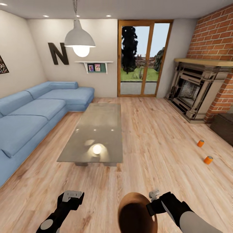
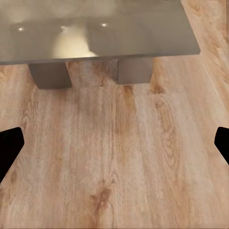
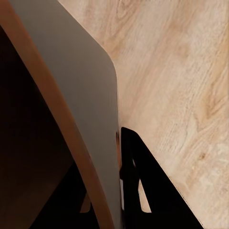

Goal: Put the three can of soda from the living room inside the tash can in the kitchen.

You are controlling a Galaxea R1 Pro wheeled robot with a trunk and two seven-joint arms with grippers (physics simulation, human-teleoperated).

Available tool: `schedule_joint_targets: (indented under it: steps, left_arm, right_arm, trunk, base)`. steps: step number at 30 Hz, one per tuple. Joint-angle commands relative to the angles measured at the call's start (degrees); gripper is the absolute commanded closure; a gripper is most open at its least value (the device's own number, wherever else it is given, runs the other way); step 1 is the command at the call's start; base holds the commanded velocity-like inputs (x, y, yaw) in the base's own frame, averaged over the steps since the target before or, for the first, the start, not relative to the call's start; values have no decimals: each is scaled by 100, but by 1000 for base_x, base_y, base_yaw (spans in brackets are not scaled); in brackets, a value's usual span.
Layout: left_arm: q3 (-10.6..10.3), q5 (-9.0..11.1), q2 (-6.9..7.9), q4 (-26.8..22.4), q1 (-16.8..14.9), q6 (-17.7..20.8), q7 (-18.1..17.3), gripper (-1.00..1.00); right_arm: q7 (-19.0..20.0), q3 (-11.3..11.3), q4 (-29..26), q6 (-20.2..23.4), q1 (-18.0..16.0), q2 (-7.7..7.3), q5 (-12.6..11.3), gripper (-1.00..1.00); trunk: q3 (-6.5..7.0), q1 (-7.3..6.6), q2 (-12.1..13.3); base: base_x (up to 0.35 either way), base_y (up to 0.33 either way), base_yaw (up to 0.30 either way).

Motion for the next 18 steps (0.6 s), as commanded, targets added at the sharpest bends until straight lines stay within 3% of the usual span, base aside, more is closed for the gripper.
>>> schedule_joint_targets:
  steps: [1, 18]
  left_arm:
    - [0, 0, 0, 0, 0, 1, 0, -100]
    - [0, 1, 0, 0, 0, 29, 0, -100]
  right_arm:
    - [38, -20, 0, 22, -1, 1, -78, 100]
    - [38, -20, 0, 19, -1, 1, -78, 100]
  trunk:
    - [7, 0, 0]
    - [110, 0, 0]
  base:
    - [0, 318, -202]
    - [-49, 318, -203]
